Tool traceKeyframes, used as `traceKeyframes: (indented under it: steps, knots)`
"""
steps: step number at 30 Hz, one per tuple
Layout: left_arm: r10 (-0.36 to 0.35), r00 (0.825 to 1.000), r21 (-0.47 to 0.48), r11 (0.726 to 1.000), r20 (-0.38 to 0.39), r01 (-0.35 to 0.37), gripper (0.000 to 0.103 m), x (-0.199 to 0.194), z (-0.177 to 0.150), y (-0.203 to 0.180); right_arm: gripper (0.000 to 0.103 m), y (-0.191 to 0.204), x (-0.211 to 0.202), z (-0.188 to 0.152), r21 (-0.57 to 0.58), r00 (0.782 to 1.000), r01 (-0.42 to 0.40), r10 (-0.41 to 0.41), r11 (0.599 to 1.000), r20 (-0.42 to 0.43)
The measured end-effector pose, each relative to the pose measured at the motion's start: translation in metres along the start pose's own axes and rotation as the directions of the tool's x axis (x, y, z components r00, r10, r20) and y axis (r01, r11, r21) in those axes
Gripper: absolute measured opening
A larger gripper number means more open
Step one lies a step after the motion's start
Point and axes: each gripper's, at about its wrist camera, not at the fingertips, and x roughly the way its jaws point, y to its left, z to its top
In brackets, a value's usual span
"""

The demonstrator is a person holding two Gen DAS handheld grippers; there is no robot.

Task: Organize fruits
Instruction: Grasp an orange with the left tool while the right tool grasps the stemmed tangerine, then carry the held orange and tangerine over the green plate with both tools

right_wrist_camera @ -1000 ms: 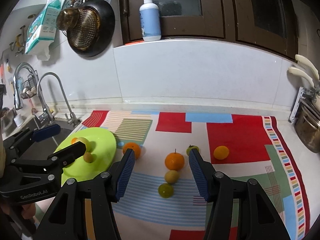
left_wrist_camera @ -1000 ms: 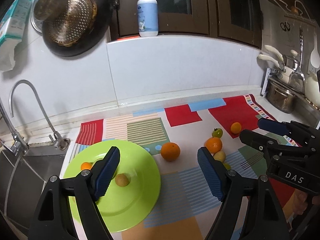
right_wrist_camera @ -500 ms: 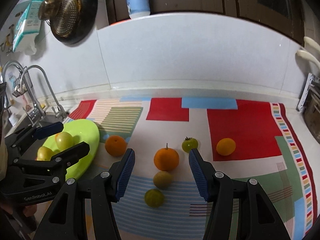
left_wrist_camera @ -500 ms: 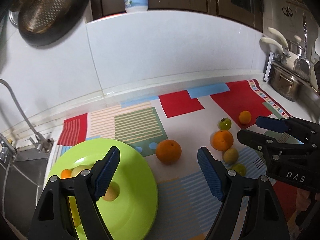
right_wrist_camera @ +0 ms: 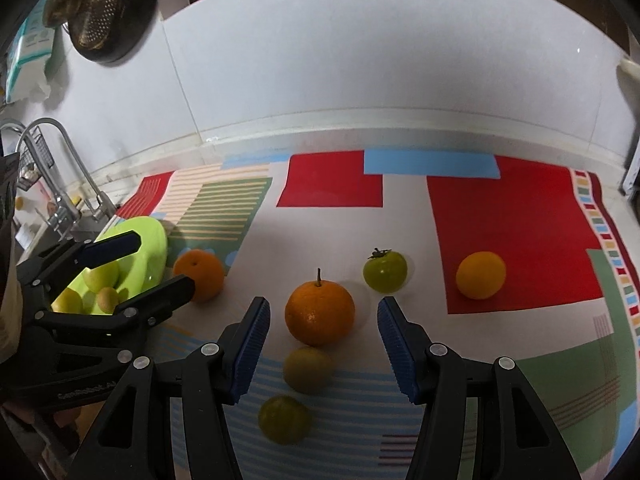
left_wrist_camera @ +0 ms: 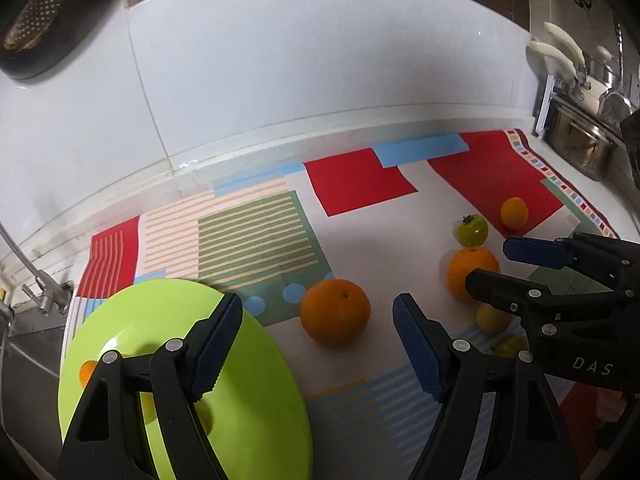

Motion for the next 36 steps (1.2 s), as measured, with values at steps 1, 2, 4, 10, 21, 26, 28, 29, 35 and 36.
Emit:
traceKeyframes:
  steps: [1, 2, 4, 10, 21, 26, 28, 29, 35, 36]
  knots:
    - [-0.003, 1.000, 0.002, 1.000, -0.005, 0.003, 0.074, 0.003, 0.000, 0.000, 0.057, -0.001, 0.003, 0.000, 0.003, 1.000, -0.003, 0.003, 1.000, -0.007]
    - [-0.005, 1.000, 0.002, 1.000, -0.013, 0.006, 0.073, 0.006, 0.001, 0.000, 0.057, -0.001, 0.005, 0.000, 0.008, 1.000, -0.008, 0.008, 1.000, -0.014]
    - [-0.012, 1.000, 0.003, 1.000, -0.029, 0.012, 0.071, 0.014, 0.001, -0.001, 0.057, -0.001, 0.009, 0.001, 0.010, 1.000, -0.007, 0.007, 1.000, -0.023]
    - [-0.024, 0.998, 0.000, 1.000, -0.063, 0.024, 0.060, 0.027, 0.001, -0.003, 0.057, -0.002, 0.017, 0.001, 0.020, 0.999, -0.013, 0.014, 1.000, -0.048]
    - [-0.050, 0.996, -0.024, 0.999, -0.071, 0.048, 0.042, 0.026, 0.001, -0.003, 0.043, 0.000, 0.020, 0.001, 0.024, 0.998, -0.029, 0.030, 0.999, -0.061]
    - [-0.043, 0.998, -0.033, 0.999, -0.041, 0.041, 0.042, 0.009, 0.001, -0.001, 0.043, 0.003, 0.010, 0.004, 0.016, 0.999, -0.029, 0.030, 0.999, -0.037]
    - [-0.036, 0.999, -0.041, 0.999, -0.025, 0.035, 0.042, 0.000, 0.001, 0.001, 0.043, 0.005, 0.003, 0.005, 0.012, 0.999, -0.030, 0.030, 0.999, -0.023]
    - [-0.032, 0.999, -0.044, 0.999, -0.020, 0.031, 0.042, -0.004, 0.001, 0.001, 0.043, 0.007, -0.001, 0.006, 0.011, 0.999, -0.031, 0.031, 0.999, -0.016]
    - [-0.015, 1.000, -0.073, 0.997, 0.019, 0.016, 0.042, -0.031, -0.001, 0.004, 0.043, 0.016, -0.023, 0.007, -0.005, 0.999, -0.041, 0.041, 0.999, 0.017]
    - [-0.012, 1.000, -0.080, 0.997, 0.027, 0.014, 0.042, -0.037, -0.001, 0.005, 0.043, 0.018, -0.026, 0.007, -0.007, 0.999, -0.042, 0.042, 0.999, 0.022]
